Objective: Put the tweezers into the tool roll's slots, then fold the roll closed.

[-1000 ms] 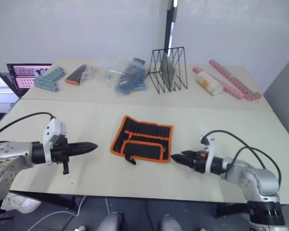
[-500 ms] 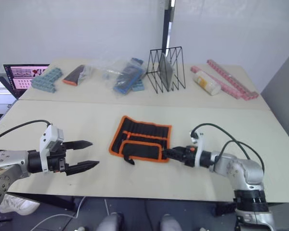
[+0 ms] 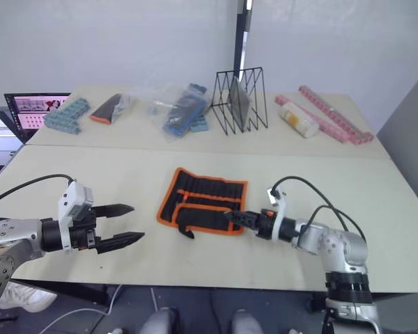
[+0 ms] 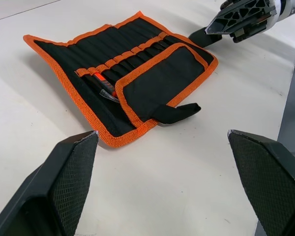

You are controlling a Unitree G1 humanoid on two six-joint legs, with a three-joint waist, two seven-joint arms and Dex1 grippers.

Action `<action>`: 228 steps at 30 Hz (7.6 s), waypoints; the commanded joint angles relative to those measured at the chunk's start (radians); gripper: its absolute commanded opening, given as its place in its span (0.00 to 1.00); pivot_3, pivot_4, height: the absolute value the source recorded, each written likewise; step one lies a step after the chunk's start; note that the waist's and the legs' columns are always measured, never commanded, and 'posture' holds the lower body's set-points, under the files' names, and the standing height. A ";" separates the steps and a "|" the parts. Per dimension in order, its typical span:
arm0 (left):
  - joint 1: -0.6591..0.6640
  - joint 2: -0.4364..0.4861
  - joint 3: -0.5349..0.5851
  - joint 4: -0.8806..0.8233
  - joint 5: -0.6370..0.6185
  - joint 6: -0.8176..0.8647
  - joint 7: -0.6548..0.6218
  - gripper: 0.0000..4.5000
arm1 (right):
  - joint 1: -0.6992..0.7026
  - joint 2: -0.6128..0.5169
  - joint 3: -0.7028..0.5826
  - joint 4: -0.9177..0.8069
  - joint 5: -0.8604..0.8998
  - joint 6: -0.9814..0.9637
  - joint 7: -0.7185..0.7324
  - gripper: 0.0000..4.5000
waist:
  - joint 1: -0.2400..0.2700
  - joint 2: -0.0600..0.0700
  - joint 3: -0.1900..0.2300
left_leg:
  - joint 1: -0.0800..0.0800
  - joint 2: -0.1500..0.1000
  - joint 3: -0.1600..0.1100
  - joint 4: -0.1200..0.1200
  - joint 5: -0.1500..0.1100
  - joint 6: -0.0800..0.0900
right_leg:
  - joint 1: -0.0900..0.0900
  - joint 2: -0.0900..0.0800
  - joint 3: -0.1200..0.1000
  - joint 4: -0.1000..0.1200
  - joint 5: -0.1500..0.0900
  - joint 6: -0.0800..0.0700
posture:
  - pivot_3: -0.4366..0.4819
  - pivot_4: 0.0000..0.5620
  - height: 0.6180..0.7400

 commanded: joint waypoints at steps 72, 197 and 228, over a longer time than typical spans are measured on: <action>-0.003 -0.065 -0.116 0.006 0.098 -0.111 0.040 1.00 | -0.289 -0.144 0.416 -0.041 -0.256 -0.113 0.135 0.01 | 0.004 0.002 0.002 | -0.012 0.000 0.000 0.003 0.000 0.000 | -0.012 0.000 0.000 0.003 0.000 0.000 | 0.48 0.27 0.96; -0.608 -0.484 -0.369 0.570 0.138 0.071 -0.134 0.01 | 0.036 -0.097 0.448 -0.104 -0.741 -0.749 0.157 0.00 | 0.015 0.000 0.001 | -0.006 -0.002 -0.002 0.009 0.001 -0.001 | -0.007 0.000 -0.001 0.016 0.000 0.000 | 0.48 0.27 0.96; -0.679 -0.546 -0.690 0.807 0.428 -0.038 -0.240 0.01 | 0.077 -0.126 0.369 -0.266 -0.672 -0.608 0.129 0.00 | 0.031 0.000 0.001 | -0.002 -0.003 -0.002 0.008 0.001 -0.001 | 0.000 0.000 -0.001 0.009 0.000 0.000 | 0.48 0.27 0.96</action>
